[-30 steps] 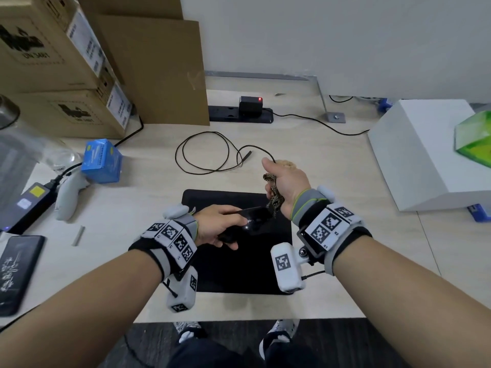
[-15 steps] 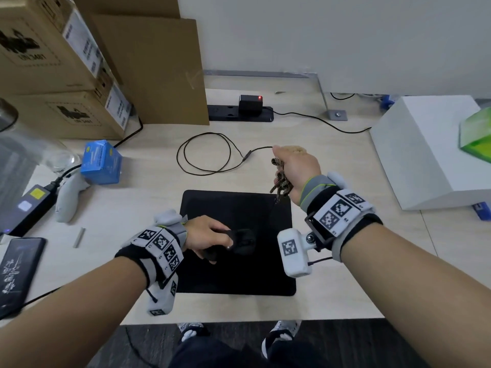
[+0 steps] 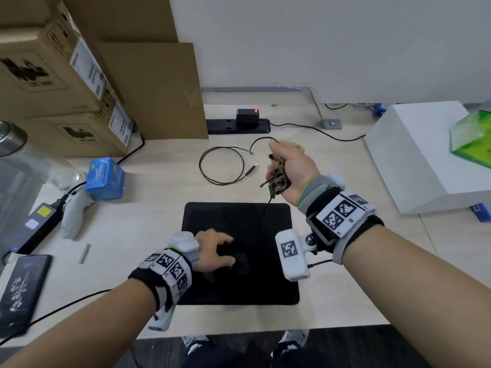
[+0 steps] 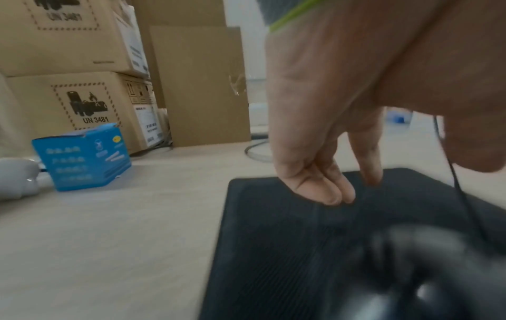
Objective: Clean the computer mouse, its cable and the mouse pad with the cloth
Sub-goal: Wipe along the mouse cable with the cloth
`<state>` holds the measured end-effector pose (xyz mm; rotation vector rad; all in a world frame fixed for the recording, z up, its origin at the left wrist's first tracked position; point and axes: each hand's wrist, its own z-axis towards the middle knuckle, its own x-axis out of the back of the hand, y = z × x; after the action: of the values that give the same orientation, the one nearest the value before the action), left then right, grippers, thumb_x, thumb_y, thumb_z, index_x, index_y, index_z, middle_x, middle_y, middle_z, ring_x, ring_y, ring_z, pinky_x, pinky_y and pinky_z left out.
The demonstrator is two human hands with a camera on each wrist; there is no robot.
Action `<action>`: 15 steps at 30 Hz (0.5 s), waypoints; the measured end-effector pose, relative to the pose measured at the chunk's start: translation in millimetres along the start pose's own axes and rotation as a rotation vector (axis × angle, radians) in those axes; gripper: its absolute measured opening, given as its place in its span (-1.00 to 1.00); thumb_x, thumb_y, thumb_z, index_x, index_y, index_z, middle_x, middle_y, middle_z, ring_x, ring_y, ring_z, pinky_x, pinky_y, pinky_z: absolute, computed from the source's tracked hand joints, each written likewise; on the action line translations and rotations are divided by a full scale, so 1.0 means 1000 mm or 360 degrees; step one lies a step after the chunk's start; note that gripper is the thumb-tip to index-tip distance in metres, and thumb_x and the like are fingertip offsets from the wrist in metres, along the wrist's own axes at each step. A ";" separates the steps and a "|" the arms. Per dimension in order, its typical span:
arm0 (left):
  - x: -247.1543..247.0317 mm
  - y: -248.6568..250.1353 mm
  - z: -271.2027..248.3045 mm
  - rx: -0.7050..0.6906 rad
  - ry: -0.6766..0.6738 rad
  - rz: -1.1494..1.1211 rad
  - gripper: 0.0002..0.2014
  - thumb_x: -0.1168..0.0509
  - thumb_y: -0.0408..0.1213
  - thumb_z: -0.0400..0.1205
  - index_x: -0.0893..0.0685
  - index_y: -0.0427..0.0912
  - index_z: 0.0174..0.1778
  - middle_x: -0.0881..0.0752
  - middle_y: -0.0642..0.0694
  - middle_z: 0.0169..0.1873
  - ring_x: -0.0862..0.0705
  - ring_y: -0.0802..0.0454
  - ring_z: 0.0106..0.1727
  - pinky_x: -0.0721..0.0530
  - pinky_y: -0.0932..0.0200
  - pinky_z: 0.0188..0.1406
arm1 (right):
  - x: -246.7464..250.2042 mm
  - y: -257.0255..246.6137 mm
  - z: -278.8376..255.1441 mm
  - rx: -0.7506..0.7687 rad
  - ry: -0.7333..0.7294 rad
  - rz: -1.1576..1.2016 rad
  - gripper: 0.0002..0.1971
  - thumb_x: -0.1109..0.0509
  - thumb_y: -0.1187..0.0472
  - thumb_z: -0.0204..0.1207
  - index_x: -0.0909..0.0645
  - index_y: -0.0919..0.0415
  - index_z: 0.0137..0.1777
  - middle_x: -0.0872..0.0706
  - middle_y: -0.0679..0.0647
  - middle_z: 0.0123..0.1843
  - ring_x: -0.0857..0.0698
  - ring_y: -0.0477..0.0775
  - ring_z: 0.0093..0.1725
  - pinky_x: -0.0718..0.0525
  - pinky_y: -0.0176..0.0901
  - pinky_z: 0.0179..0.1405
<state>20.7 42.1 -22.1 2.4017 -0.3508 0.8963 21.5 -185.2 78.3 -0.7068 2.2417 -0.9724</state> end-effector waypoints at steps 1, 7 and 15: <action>0.012 0.012 0.000 -0.0059 0.0140 -0.0159 -0.44 -0.41 0.12 0.49 -0.54 0.12 0.43 -0.65 0.04 0.27 -0.69 0.10 0.12 -0.61 0.22 0.18 | -0.003 0.002 -0.002 -0.0005 -0.0008 -0.0002 -0.74 -0.54 0.18 0.44 -0.48 0.18 -0.28 -0.50 0.03 -0.63 -0.49 0.01 -0.65 -0.45 -0.06 -0.44; 0.077 0.085 -0.004 -0.0459 0.0197 -0.1258 -0.77 -0.32 -0.28 0.66 -0.52 -0.02 0.21 -0.78 -0.07 0.02 -0.72 0.03 -0.35 -0.57 0.29 -0.57 | -0.019 -0.005 -0.009 0.0052 -0.0078 0.0005 -0.76 -0.53 0.19 0.45 -0.51 0.16 -0.30 -0.49 0.05 -0.53 -0.48 0.01 -0.59 -0.52 -0.15 -0.57; 0.078 0.070 -0.004 -0.0487 0.0420 -0.0084 -0.79 -0.41 -0.12 0.57 -0.67 -0.04 -0.37 -0.74 0.06 -0.47 -0.66 0.21 -0.49 -0.68 0.28 -0.43 | -0.019 -0.044 -0.014 0.0206 -0.0128 -0.0004 -0.76 -0.45 0.25 0.51 -0.49 0.13 -0.35 -0.46 0.05 -0.50 -0.40 0.00 -0.59 -0.42 -0.21 -0.55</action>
<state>47.8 -16.5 60.3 1.9783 -0.2970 1.0392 35.0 -192.3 126.3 -0.6795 2.0882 -1.0610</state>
